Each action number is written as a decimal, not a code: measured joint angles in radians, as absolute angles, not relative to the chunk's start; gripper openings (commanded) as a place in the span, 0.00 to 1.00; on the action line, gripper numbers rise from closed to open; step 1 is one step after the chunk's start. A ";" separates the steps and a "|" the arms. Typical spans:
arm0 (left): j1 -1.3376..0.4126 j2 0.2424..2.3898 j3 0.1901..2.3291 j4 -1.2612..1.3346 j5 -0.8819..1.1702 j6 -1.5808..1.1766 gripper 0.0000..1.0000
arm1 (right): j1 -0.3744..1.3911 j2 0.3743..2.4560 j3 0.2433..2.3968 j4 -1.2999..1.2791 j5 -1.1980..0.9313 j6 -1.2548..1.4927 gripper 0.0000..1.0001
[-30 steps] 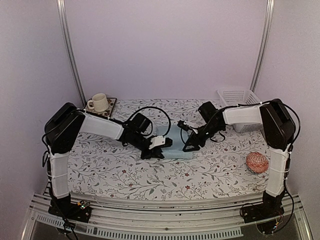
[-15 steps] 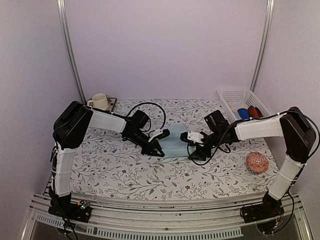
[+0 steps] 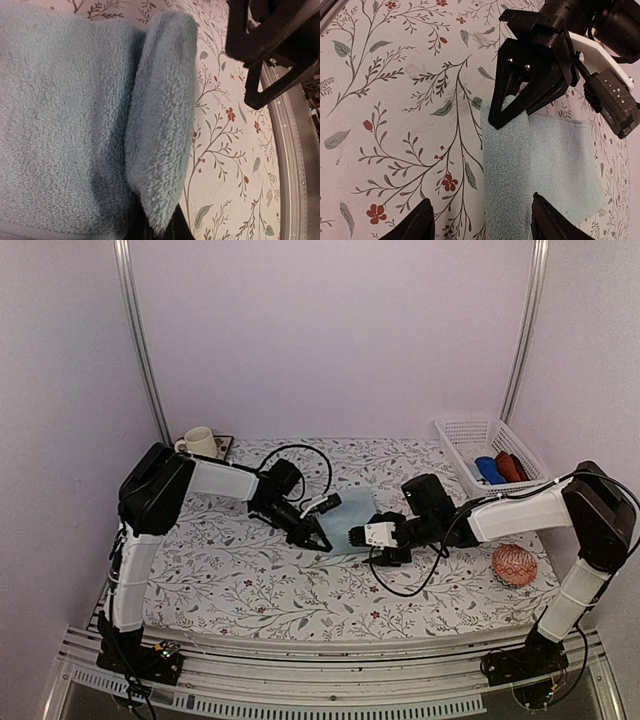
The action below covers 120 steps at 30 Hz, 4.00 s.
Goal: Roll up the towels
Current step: Roll the towel at the center of the board.
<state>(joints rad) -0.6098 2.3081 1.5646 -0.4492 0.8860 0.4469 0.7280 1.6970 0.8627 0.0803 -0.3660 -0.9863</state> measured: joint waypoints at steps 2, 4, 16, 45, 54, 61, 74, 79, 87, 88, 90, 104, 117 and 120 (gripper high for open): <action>-0.608 2.311 1.568 -0.454 0.889 0.442 0.00 | 0.728 1.697 0.863 0.092 -0.375 -0.991 0.63; -0.607 2.312 1.569 -0.456 0.891 0.440 0.00 | 0.728 1.697 0.863 0.095 -0.376 -0.992 0.63; -0.606 2.312 1.569 -0.456 0.893 0.439 0.00 | 0.728 1.780 0.863 0.109 -0.295 -0.958 0.63; -0.584 2.309 1.562 -0.451 0.912 0.444 0.67 | 0.739 1.911 0.982 0.118 -0.143 -0.922 0.13; -0.569 2.162 1.428 -0.419 0.747 0.455 0.97 | 0.738 1.926 1.092 -0.058 -0.234 -0.890 0.06; -0.544 2.019 1.269 -0.321 0.577 0.457 0.97 | 0.736 1.933 1.129 -0.180 -0.339 -0.820 0.06; -0.686 1.803 0.960 0.019 0.430 0.628 0.97 | 0.669 2.011 1.292 -0.431 -0.549 -0.657 0.07; -0.736 1.804 0.932 0.084 0.392 0.691 0.95 | 0.655 2.051 1.337 -0.476 -0.599 -0.604 0.07; -0.798 1.814 0.932 0.152 0.325 0.772 0.86 | 0.647 2.074 1.361 -0.498 -0.632 -0.568 0.07; -0.802 1.820 0.934 0.156 0.323 0.779 0.84 | 0.646 2.077 1.364 -0.499 -0.634 -0.565 0.07; -0.807 1.838 0.939 0.160 0.318 0.793 0.82 | 0.646 2.079 1.368 -0.503 -0.636 -0.562 0.07; -0.813 1.933 0.993 0.159 0.245 0.815 0.37 | 0.646 2.079 1.369 -0.504 -0.638 -0.556 0.08; -0.812 1.933 1.026 0.086 0.304 0.825 0.00 | 0.640 2.054 1.351 -0.484 -0.604 -0.547 0.56; -0.804 1.945 1.077 0.011 0.354 0.809 0.00 | 0.640 1.991 1.286 -0.458 -0.566 -0.574 0.61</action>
